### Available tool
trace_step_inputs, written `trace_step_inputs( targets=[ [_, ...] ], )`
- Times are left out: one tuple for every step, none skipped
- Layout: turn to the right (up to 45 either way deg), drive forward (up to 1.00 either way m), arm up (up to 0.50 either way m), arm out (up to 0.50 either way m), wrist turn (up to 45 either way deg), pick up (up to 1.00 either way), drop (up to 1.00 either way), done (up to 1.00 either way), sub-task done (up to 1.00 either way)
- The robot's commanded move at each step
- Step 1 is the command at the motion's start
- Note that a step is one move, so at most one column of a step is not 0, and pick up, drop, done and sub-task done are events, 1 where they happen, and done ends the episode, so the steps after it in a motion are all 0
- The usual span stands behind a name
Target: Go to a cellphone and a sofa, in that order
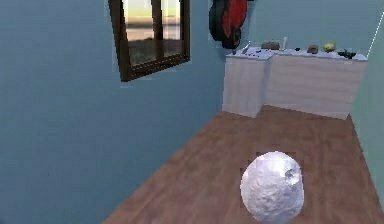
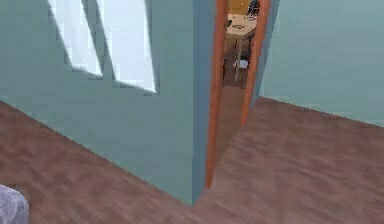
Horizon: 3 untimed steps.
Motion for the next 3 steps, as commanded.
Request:
trace_step_inputs(
  targets=[
    [27.0, 0.0, 0.0, 0.0, 0.0, 0.0, 0.0, 0.0, 0.0],
    [3.0, 0.0, 0.0, 0.0, 0.0, 0.0, 0.0, 0.0, 0.0],
    [0.0, 0.05, 0.0, 0.0, 0.0, 0.0, 0.0, 0.0, 0.0]
  ],
)
